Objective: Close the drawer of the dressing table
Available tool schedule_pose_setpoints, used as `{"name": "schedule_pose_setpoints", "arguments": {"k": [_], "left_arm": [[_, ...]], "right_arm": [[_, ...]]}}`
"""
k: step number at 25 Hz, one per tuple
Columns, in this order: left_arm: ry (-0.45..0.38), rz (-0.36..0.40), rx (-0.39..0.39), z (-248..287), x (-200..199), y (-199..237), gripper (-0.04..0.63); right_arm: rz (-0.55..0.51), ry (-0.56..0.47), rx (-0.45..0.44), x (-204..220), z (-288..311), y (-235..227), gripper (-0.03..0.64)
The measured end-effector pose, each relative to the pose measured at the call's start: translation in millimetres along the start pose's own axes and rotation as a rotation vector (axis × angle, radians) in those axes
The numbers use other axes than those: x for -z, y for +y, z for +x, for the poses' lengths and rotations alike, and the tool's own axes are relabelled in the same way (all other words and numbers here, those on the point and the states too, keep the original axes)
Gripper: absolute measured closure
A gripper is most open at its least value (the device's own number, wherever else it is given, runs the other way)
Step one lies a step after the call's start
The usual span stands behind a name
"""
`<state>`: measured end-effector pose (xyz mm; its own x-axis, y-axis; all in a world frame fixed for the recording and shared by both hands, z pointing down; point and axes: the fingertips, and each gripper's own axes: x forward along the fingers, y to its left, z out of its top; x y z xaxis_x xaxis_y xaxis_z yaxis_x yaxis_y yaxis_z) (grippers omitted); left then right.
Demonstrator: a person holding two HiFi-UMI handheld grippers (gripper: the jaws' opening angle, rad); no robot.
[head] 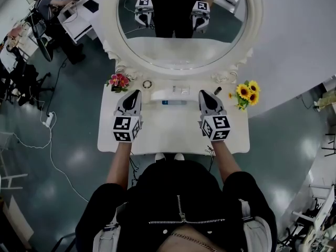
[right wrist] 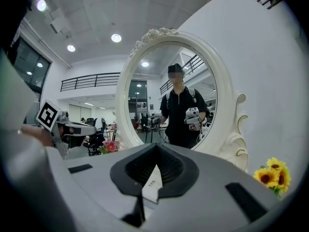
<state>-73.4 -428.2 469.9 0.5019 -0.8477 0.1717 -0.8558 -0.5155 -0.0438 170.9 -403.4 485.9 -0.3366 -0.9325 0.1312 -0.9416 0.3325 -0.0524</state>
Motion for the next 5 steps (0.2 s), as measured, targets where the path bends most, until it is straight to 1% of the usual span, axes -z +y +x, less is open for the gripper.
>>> {"name": "schedule_pose_setpoints", "arguments": {"k": [5], "left_arm": [[0.0,-0.007,0.0,-0.4,1.0,-0.9,0.571]], "right_arm": [[0.003,0.002,-0.005,1.0,-1.9,1.2,0.615]]}}
